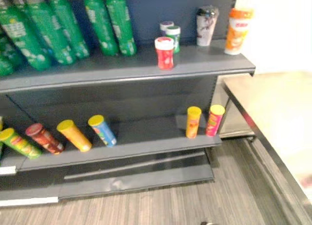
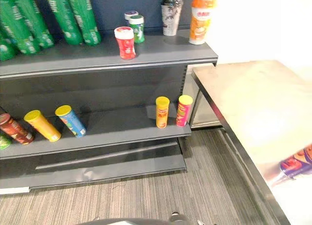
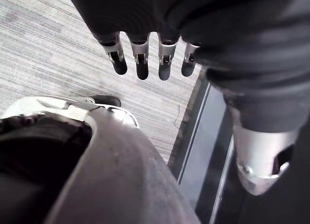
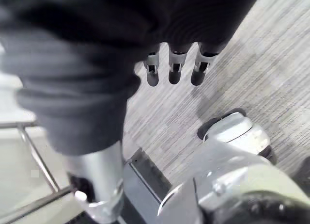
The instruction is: Put the gum and the chips on the shelf.
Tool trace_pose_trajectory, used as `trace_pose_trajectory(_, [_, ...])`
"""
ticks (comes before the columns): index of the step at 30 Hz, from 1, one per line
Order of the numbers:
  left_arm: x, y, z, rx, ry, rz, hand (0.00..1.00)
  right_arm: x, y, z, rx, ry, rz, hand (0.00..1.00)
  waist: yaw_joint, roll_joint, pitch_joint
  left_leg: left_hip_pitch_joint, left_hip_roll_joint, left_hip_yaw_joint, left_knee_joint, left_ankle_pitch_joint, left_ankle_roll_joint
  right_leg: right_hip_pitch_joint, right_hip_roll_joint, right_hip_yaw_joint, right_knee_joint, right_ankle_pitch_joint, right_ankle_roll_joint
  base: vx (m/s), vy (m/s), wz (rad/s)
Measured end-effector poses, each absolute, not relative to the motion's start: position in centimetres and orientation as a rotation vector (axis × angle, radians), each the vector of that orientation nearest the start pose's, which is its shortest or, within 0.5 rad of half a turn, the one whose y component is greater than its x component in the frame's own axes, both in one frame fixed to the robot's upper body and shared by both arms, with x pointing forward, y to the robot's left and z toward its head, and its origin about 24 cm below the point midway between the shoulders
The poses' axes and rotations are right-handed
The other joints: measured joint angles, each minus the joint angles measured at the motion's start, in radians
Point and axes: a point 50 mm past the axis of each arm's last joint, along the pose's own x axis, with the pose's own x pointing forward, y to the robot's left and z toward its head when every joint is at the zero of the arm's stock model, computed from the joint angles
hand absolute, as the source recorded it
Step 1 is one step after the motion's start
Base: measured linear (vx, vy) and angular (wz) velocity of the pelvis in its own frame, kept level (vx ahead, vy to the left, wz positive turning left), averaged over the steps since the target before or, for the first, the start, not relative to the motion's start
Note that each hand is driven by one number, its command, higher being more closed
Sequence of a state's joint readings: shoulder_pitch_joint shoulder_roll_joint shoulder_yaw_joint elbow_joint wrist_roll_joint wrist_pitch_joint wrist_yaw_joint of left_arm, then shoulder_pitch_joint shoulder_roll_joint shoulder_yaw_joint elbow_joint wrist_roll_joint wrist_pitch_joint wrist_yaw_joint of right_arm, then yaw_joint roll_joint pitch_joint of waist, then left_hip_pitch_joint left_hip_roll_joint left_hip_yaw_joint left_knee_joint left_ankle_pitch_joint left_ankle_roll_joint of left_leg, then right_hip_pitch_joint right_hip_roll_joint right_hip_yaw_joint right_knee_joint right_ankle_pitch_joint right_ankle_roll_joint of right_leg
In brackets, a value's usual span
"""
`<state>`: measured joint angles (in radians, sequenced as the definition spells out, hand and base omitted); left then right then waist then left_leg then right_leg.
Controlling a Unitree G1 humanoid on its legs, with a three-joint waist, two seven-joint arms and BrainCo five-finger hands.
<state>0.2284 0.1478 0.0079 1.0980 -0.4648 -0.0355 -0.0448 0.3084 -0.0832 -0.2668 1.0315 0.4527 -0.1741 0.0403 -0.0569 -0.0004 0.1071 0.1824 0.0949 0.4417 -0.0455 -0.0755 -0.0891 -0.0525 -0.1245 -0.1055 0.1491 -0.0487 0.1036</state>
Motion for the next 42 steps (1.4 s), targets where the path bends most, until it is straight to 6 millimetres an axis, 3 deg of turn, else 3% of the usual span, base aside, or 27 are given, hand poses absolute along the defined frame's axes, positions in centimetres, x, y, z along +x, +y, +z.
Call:
trace_pose_trajectory(2, [2.9, 21.1, -17.0, -0.306, 1.223, 0.388, 0.0, 1.1, -22.9, -16.0, 0.443, 0.994, -0.723, 0.0, -0.008, -0.002, 0.019, 0.017, -0.003, 0.064, 0.01, -0.011, 0.006, -0.005, 0.0, 0.032, -0.018, 0.002, 0.01, 0.0, 0.08, -0.92])
trace_pose_trajectory(3, [2.8, 21.1, -17.0, -0.311, 1.231, 0.388, 0.0, 1.6, -23.0, -15.8, 0.456, 0.958, -0.736, 0.0, -0.01, 0.0, 0.021, 0.014, 0.002, 0.14, 0.015, -0.012, 0.014, -0.02, -0.021, -0.042, -0.031, -0.009, -0.005, -0.01, 0.149, -1.53])
trace_pose_trajectory(5, [2.9, 20.8, -17.0, -0.331, 1.232, 0.392, 0.0, 3.2, -23.0, -15.6, 0.465, 0.909, -0.721, 0.0, -0.01, 0.028, 0.035, 0.019, 0.039, 0.273, 0.022, -0.024, 0.022, -0.056, -0.068, -0.232, 0.021, -0.049, -0.048, -0.01, 0.123, -1.91])
trace_pose_trajectory(6, [3.2, 20.8, -16.9, -0.35, 1.214, 0.405, 0.0, 4.4, -22.7, -15.6, 0.473, 0.893, -0.7, 0.0, -0.009, 0.029, 0.062, 0.037, 0.076, 0.356, 0.048, -0.037, 0.013, -0.068, -0.093, -0.358, 0.131, -0.068, -0.077, 0.05, 0.017, -2.0])
trace_pose_trajectory(7, [3.7, 21.1, -16.8, -0.357, 1.191, 0.422, 0.0, 4.7, -22.3, -15.7, 0.486, 0.887, -0.689, 0.0, -0.006, 0.017, 0.075, 0.057, 0.104, 0.427, 0.073, -0.047, 0.003, -0.053, -0.11, -0.442, 0.22, -0.073, -0.089, 0.09, -0.021, -2.27])
trace_pose_trajectory(8, [3.9, 21.6, -16.7, -0.354, 1.174, 0.435, 0.0, 4.5, -22.1, -15.8, 0.49, 0.888, -0.686, 0.0, 0.007, -0.002, 0.073, 0.074, 0.115, 0.488, 0.102, -0.062, -0.012, -0.016, -0.128, -0.494, 0.243, -0.029, -0.117, 0.11, -0.087, -1.8])
trace_pose_trajectory(9, [4.0, 21.9, -16.6, -0.355, 1.161, 0.445, 0.0, 4.3, -22.0, -15.8, 0.489, 0.89, -0.688, 0.0, 0.013, -0.014, 0.075, 0.08, 0.114, 0.514, 0.125, -0.076, -0.017, 0.004, -0.131, -0.498, 0.219, 0.005, -0.114, 0.1, -0.152, -1.58])
trace_pose_trajectory(10, [4.6, 22.1, -16.5, -0.363, 1.14, 0.457, 0.0, 4.8, -22.1, -15.7, 0.485, 0.874, -0.679, 0.0, 0.016, -0.014, 0.087, 0.082, 0.128, 0.538, 0.159, -0.083, -0.013, 0.009, -0.097, -0.511, 0.172, 0.008, -0.114, 0.06, -0.16, -1.38])
trace_pose_trajectory(11, [5.1, 21.7, -16.5, -0.401, 1.115, 0.469, 0.0, 5.5, -22.4, -15.5, 0.47, 0.844, -0.669, 0.0, 0.01, -0.004, 0.093, 0.077, 0.149, 0.543, 0.191, -0.086, -0.006, 0.014, -0.063, -0.516, 0.106, 0.038, -0.129, 0.03, -0.171, -1.24])
trace_pose_trajectory(14, [6.6, 20.7, -16.4, -0.431, 1.068, 0.45, 0.0, 5.8, -22.7, -15.4, 0.459, 0.838, -0.661, 0.0, 0.002, 0.015, 0.097, 0.083, 0.145, 0.56, 0.194, -0.088, -0.005, 0.037, -0.016, -0.507, -0.033, 0.053, -0.109, -0.03, -0.084, -0.8])
trace_pose_trajectory(16, [7.1, 20.5, -16.4, -0.443, 1.056, 0.449, 0.0, 6.4, -22.1, -15.4, 0.464, 0.837, -0.629, 0.0, 0.003, 0.011, 0.099, 0.087, 0.143, 0.572, 0.201, -0.088, -0.006, 0.055, 0.007, -0.487, -0.107, 0.072, -0.087, -0.1, -0.04, -0.39])
trace_pose_trajectory(22, [7.2, 20.3, -16.4, -0.457, 1.053, 0.447, 0.0, 7.7, -21.5, -15.2, 0.454, 0.808, -0.565, 0.0, 0.004, 0.006, 0.1, 0.101, 0.16, 0.592, 0.229, -0.08, -0.019, 0.078, 0.062, -0.411, -0.224, 0.119, -0.095, -0.12, -0.017, -0.36])
trace_pose_trajectory(26, [7.3, 20.3, -16.4, -0.456, 1.055, 0.441, 0.0, 7.3, -21.6, -15.3, 0.447, 0.823, -0.592, 0.0, -0.005, 0.006, 0.102, 0.1, 0.177, 0.589, 0.263, -0.074, -0.028, 0.074, 0.073, -0.397, -0.233, 0.121, -0.105, -0.05, 0.021, -0.19])
trace_pose_trajectory(30, [7.5, 20.1, -16.4, -0.443, 1.064, 0.419, 0.0, 7.1, -21.6, -15.4, 0.444, 0.828, -0.606, 0.0, -0.025, 0.016, 0.107, 0.099, 0.215, 0.588, 0.327, -0.06, -0.043, 0.018, 0.061, -0.379, -0.101, 0.051, -0.129, -0.02, 0.071, -0.21])
trace_pose_trajectory(34, [8.6, 19.8, -16.2, -0.438, 1.043, 0.393, 0.0, 6.5, -21.7, -15.5, 0.436, 0.844, -0.628, 0.0, -0.039, 0.004, 0.115, 0.068, 0.245, 0.534, 0.43, -0.01, -0.049, -0.046, 0.013, -0.37, 0.073, -0.048, -0.14, -0.01, -0.02, -0.03])
trace_pose_trajectory(35, [8.8, 19.9, -16.1, -0.445, 1.027, 0.389, 0.0, 6.8, -21.8, -15.4, 0.438, 0.834, -0.636, 0.0, -0.048, -0.002, 0.119, 0.03, 0.271, 0.454, 0.52, 0.02, -0.027, -0.051, 0.005, -0.339, 0.094, -0.066, -0.145, -0.01, -0.072, -0.3])
trace_pose_trajectory(36, [9.1, 20.1, -16.0, -0.447, 1.01, 0.387, 0.0, 7.1, -21.9, -15.3, 0.434, 0.823, -0.641, 0.0, -0.045, -0.014, 0.124, -0.011, 0.273, 0.362, 0.568, 0.007, -0.012, -0.056, 0.001, -0.307, 0.1, -0.076, -0.148, -0.01, -0.069, -0.81])
trace_pose_trajectory(38, [9.1, 19.9, -16.0, -0.458, 0.997, 0.38, 0.0, 8.2, -22.7, -14.9, 0.408, 0.797, -0.647, 0.0, -0.027, -0.016, 0.126, -0.038, 0.171, 0.14, 0.475, -0.112, -0.024, -0.059, 0.016, -0.179, 0.091, -0.092, -0.143, -0.01, -0.045, -1.43])
trace_pose_trajectory(42, [8.9, 19.7, -16.0, -0.452, 1.003, 0.363, 0.0, 8.0, -23.2, -14.8, 0.376, 0.801, -0.641, 0.0, -0.022, -0.009, 0.124, -0.092, 0.092, -0.046, 0.313, -0.122, -0.035, -0.027, 0.049, -0.078, 0.019, -0.081, -0.126, 0.03, 0.011, -1.15])
